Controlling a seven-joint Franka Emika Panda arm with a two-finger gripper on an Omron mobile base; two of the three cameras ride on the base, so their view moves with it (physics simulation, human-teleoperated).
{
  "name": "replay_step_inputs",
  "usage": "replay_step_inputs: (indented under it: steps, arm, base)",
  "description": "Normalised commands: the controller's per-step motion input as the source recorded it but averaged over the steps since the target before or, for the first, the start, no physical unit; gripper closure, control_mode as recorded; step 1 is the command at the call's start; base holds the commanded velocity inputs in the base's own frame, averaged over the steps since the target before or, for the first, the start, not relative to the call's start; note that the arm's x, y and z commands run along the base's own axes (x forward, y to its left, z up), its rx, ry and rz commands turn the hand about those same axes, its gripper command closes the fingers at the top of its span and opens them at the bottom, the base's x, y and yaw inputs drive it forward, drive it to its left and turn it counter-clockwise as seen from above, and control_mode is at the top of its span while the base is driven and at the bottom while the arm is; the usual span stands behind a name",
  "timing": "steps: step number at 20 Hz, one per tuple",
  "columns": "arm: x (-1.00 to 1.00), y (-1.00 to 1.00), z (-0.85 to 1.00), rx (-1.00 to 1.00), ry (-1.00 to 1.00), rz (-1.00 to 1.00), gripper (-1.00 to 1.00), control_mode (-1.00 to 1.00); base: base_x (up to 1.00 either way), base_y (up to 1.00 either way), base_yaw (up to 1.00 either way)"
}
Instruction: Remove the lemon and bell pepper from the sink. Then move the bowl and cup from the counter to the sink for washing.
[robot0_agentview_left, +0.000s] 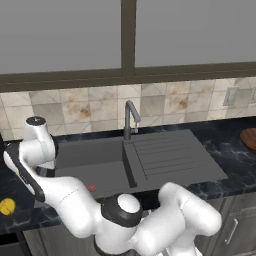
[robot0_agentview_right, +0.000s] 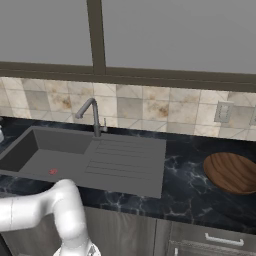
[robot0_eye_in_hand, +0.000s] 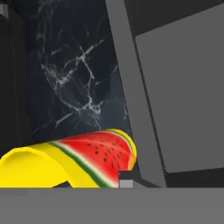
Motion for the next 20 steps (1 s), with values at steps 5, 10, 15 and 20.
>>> replay_step_inputs:
  steps: [5, 10, 15, 20]
  arm:
    - [-0.13, -0.56, 0.18, 0.0, -0.13, -0.03, 1.0, -1.0]
    - [-0.08, -0.58, 0.19, 0.0, -0.03, -0.05, 1.0, -1.0]
    - [-0.05, -0.58, 0.2, 0.04, 0.0, -0.05, 1.0, -1.0]
    - [-0.04, -0.54, 0.17, 0.03, 0.0, -0.05, 1.0, -1.0]
  base:
    - [0.0, 0.0, 0.0]
    - [0.0, 0.0, 0.0]
    - [0.0, 0.0, 0.0]
    - [0.0, 0.0, 0.0]
